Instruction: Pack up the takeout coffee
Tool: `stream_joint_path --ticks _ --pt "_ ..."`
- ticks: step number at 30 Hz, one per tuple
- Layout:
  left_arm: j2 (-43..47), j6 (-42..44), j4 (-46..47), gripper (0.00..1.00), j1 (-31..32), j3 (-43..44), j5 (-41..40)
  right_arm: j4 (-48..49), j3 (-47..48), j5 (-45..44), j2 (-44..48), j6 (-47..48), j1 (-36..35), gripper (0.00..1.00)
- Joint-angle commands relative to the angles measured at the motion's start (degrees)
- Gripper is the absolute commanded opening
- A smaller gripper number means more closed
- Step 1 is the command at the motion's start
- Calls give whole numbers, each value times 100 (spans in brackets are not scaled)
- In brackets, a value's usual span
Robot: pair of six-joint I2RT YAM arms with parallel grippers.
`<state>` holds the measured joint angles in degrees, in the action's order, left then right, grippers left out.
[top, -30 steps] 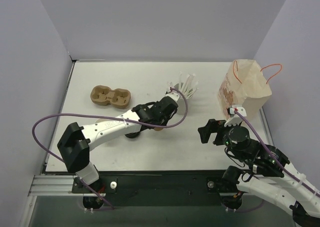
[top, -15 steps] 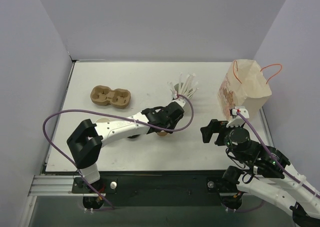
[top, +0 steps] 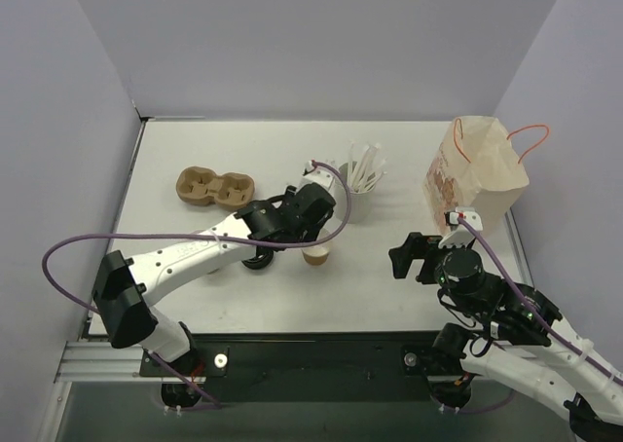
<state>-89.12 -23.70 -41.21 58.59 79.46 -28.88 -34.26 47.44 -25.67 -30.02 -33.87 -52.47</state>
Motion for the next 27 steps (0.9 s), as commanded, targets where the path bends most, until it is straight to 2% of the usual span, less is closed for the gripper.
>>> stream_joint_path --ticks 1,8,11,19,27 --pt "290 -170 -493 55 -329 -343 -583 -2 -60 -79 -100 -85 26 95" --pt "299 -547 -414 50 -1216 -1037 -100 -2 -51 1 -153 -85 26 95" --pt "334 -635 -230 50 -1384 -1239 -65 -2 -60 10 -162 -85 26 94" --pt "-78 -583 271 48 -1570 -1293 251 -2 -51 1 -241 -76 17 94" --pt "-483 -600 333 44 -1570 -1170 260 7 -59 -17 -206 -32 26 94"
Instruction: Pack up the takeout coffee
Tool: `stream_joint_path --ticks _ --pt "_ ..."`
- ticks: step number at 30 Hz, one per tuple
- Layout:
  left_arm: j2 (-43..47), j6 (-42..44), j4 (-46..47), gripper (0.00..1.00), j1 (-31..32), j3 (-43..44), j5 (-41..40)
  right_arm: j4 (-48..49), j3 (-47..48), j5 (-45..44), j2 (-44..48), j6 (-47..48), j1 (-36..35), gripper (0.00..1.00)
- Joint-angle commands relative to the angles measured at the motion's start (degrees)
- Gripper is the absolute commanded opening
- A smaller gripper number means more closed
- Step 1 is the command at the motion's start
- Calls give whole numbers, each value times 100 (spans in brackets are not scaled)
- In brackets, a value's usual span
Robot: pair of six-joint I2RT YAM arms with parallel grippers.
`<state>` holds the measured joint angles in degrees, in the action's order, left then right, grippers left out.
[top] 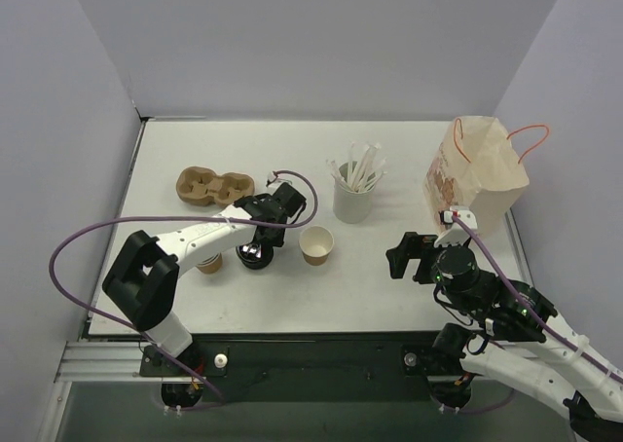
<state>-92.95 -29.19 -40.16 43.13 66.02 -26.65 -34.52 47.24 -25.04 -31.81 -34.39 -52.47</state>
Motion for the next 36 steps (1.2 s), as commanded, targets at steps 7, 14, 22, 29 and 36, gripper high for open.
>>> stream_joint_path --ticks 7,14,22,29,36 --pt "-180 -87 202 39 -24 131 -42 33 -49 -107 26 64 35 95" --pt "-145 -104 167 28 -16 78 -42 33 -75 -124 43 64 35 95" --pt "153 -78 0 19 -7 183 -41 25 -101 -124 0 47 35 95" --pt "356 -34 -211 16 -7 254 -77 33 -66 -124 -9 38 35 95" --pt "453 -8 -343 16 -7 306 -68 42 -49 -124 -88 47 35 94"
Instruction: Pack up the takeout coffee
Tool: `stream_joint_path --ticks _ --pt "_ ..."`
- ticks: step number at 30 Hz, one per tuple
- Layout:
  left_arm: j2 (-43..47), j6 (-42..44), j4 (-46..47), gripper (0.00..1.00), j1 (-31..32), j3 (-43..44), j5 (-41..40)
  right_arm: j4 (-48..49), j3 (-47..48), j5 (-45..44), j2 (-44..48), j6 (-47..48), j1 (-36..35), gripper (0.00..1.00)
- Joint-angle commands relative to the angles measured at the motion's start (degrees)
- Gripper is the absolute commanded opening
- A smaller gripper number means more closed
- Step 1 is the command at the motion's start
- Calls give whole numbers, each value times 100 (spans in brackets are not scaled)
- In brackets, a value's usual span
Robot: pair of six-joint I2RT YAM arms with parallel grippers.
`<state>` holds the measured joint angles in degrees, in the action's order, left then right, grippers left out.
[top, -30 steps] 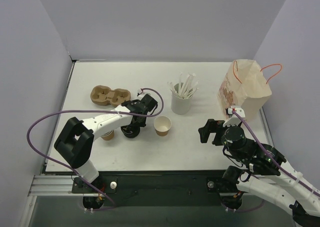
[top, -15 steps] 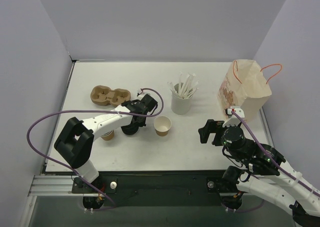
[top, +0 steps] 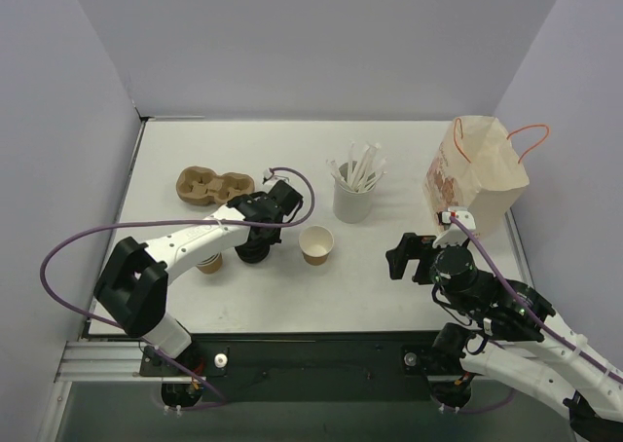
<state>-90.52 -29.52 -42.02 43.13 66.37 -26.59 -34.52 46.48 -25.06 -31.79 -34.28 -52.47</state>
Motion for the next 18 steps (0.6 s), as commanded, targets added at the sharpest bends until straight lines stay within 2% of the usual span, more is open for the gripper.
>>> stream_joint_path --ticks 1,6,11,16,18 --pt "254 34 -175 15 11 297 -48 60 28 -105 -108 27 35 95" --pt "482 69 -342 15 125 500 145 524 -173 360 -231 176 26 95" --pt "948 130 -307 15 187 570 567 1930 -534 1256 -248 326 26 94" --pt "1185 113 -368 15 178 509 690 2292 -464 1399 -529 387 17 94" --pt "1291 113 -325 15 195 482 987 2466 -490 1346 -678 414 17 94"
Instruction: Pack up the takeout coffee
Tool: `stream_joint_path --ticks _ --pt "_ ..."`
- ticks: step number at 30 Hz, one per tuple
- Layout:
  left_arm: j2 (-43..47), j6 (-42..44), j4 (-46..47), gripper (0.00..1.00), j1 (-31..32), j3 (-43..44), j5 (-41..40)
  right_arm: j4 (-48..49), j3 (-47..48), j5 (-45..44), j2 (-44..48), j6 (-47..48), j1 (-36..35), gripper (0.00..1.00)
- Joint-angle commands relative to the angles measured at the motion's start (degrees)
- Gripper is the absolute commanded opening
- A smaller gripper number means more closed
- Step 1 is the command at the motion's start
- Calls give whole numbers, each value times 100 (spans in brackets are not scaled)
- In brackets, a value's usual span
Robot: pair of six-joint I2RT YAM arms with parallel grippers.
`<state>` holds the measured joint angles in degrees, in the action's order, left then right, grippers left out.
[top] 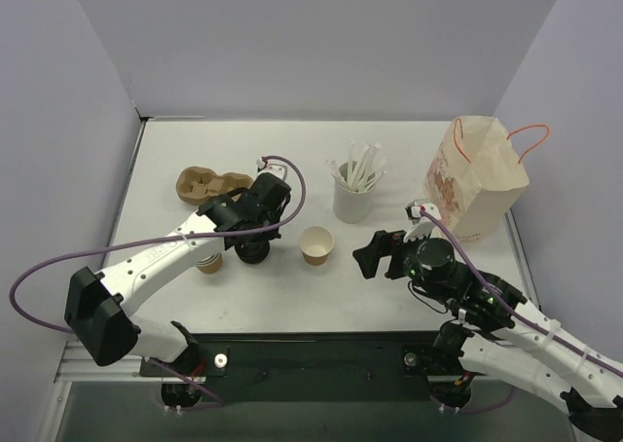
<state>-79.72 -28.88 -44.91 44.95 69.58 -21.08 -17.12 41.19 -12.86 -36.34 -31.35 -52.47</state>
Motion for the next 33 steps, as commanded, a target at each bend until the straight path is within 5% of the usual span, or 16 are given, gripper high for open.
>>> stream_joint_path --ticks 1,6,12,18,33 --pt "255 41 -1 15 23 126 560 850 -14 135 -268 121 17 94" --pt "790 -64 517 15 40 -120 1351 2490 -524 469 -488 -63 26 94" --pt "1449 -65 1404 16 40 -550 2529 3329 -315 398 -1138 -1141 105 91" --pt "1846 93 1941 16 58 -998 2819 3102 301 662 -1920 -2198 184 87" --pt "2057 392 2671 16 216 -1509 3101 1793 1505 1084 -3300 -2665 88 78"
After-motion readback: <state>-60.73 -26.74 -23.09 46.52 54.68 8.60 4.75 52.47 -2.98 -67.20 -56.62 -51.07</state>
